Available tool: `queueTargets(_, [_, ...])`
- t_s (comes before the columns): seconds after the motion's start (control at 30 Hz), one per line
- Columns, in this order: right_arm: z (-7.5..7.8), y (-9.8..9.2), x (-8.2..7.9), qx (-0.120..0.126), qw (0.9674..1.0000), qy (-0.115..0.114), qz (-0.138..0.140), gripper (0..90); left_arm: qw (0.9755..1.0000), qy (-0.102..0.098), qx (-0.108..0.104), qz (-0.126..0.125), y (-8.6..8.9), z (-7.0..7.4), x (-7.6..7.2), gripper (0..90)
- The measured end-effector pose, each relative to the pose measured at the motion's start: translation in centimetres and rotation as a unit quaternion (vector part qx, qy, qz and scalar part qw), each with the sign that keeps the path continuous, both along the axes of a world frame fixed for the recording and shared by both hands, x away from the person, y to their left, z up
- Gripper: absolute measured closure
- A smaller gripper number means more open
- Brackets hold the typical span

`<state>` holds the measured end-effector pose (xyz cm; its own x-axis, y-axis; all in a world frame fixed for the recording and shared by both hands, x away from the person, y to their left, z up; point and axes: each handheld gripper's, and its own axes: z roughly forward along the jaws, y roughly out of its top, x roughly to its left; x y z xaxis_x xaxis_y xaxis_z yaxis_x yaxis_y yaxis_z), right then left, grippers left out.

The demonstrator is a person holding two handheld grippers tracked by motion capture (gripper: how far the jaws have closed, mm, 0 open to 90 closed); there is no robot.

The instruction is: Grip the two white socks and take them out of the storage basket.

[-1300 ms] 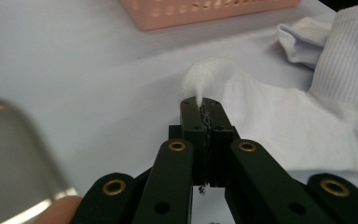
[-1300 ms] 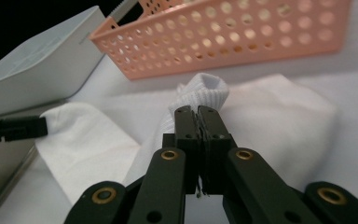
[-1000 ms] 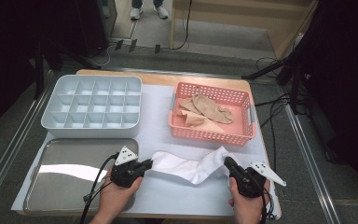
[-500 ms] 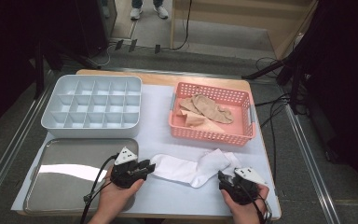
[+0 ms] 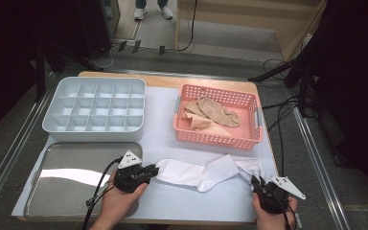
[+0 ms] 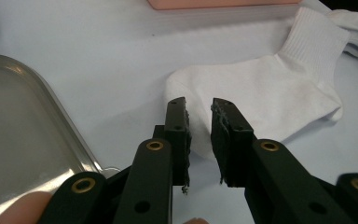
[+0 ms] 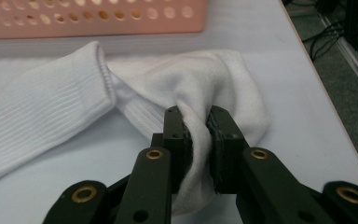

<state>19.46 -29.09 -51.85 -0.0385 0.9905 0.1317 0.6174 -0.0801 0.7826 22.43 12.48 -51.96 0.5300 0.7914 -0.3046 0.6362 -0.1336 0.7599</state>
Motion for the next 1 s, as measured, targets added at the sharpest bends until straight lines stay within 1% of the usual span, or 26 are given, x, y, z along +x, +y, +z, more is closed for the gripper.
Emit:
queueTargets(0.03, [-0.1,-0.3,0.0,0.002,1.0000,0.006,-0.002,78.5,1.0000,0.000,-0.002,0.000,0.1,0.0,0.0,76.5])
queueTargets(0.07, [-0.1,-0.4,-0.1,0.013,0.9999,0.009,-0.005,77.5,1.0000,0.000,-0.002,0.001,0.1,0.0,0.1,75.6])
queueTargets(0.1, [-0.1,-0.5,-0.1,0.018,0.9998,0.010,-0.003,74.4,1.0000,-0.002,-0.003,0.004,0.3,0.1,0.1,74.2])
queueTargets(0.13, [0.2,-0.4,-0.1,0.018,0.9998,0.006,0.002,67.4,1.0000,-0.003,-0.003,0.007,0.3,0.1,0.2,72.1])
queueTargets(0.17, [0.4,-0.3,-0.2,0.014,0.9999,-0.005,0.000,59.8,1.0000,-0.002,-0.005,0.008,0.4,0.1,0.2,70.7])
queueTargets(0.2, [0.8,-0.1,-0.5,0.010,0.9996,-0.025,-0.004,53.5,0.9999,0.000,-0.006,0.010,0.5,0.1,0.3,69.6])
queueTargets(0.23, [1.5,0.3,-0.9,0.008,0.9984,-0.056,-0.005,51.2,0.9999,0.002,-0.006,0.010,0.5,0.1,0.4,67.9])
queueTargets(0.3, [2.6,1.2,-1.3,0.009,0.9956,-0.093,0.004,53.4,0.9999,0.008,-0.005,0.011,0.5,0.0,0.5,65.4])
queueTargets(0.33, [2.8,1.6,-1.3,0.016,0.9949,-0.098,0.016,55.7,0.9999,0.010,-0.002,0.011,0.4,-0.1,0.6,64.9])
queueTargets(0.37, [2.9,2.2,-0.9,0.027,0.9941,-0.096,0.041,58.1,0.9999,0.011,0.000,0.011,0.2,-0.1,0.8,64.1])
queueTargets(0.4, [2.8,3.0,-0.3,0.037,0.9937,-0.082,0.067,59.1,0.9998,0.015,0.011,0.011,0.0,-0.3,0.9,63.6])
queueTargets(0.43, [2.3,4.0,0.7,0.034,0.9928,-0.058,0.099,59.1,0.9997,0.017,0.017,0.009,-0.1,-0.4,1.0,63.6])
queueTargets(0.47, [2.0,4.7,1.3,0.021,0.9926,-0.044,0.111,58.9,0.9995,0.020,0.024,0.007,-0.4,-0.5,1.0,63.9])
queueTargets(0.5, [1.6,5.6,2.2,-0.004,0.9925,-0.028,0.119,55.9,0.9994,0.021,0.026,0.007,-0.5,-0.6,1.0,65.0])
queueTargets(0.53, [1.3,6.0,2.8,-0.014,0.9928,-0.021,0.117,53.4,0.9991,0.022,0.035,0.008,-0.8,-0.7,1.0,66.4])
queueTargets(0.57, [0.9,6.4,3.6,-0.017,0.9938,-0.007,0.109,49.9,0.9988,0.022,0.042,0.005,-0.9,-0.8,1.0,68.7])
queueTargets(0.6, [0.7,6.7,4.1,-0.018,0.9942,0.001,0.106,47.6,0.9985,0.024,0.049,0.007,-1.0,-0.8,1.0,71.6])
queueTargets(0.67, [0.4,7.1,4.9,-0.023,0.9943,0.013,0.103,48.5,0.9975,0.021,0.067,0.006,-1.2,-0.7,1.1,75.5])
queueTargets(0.7, [0.2,7.4,5.1,-0.025,0.9933,0.019,0.111,49.3,0.9966,0.019,0.080,0.003,-1.3,-0.6,1.1,78.2])
queueTargets(0.73, [0.0,7.7,5.3,-0.033,0.9921,0.027,0.118,51.5,0.9959,0.018,0.088,0.000,-1.4,-0.5,1.1,79.8])
queueTargets(0.77, [-0.3,8.0,5.4,-0.044,0.9913,0.028,0.121,55.8,0.9958,0.020,0.089,-0.003,-1.4,-0.5,1.2,82.5])
queueTargets(0.83, [-0.5,8.4,5.1,-0.074,0.9897,0.020,0.120,67.7,0.9959,0.021,0.088,-0.006,-1.5,-0.5,1.2,87.5])
queueTargets(0.87, [-0.5,8.5,5.0,-0.080,0.9888,0.017,0.124,76.7,0.9958,0.018,0.089,-0.008,-1.6,-0.5,1.2,88.9])
queueTargets(0.9, [-0.5,8.5,4.9,-0.075,0.9891,0.019,0.126,84.3,0.9960,0.017,0.088,-0.008,-1.6,-0.5,1.1,89.5])
queueTargets(0.97, [-0.4,8.6,4.9,-0.079,0.9883,0.015,0.129,88.5,0.9964,0.013,0.083,-0.004,-1.6,-0.4,1.2,89.8])
queueTargets(1.0, [-0.3,8.6,5.1,-0.071,0.9890,0.016,0.129,89.3,0.9968,0.012,0.079,0.000,-1.5,-0.3,1.4,89.9])
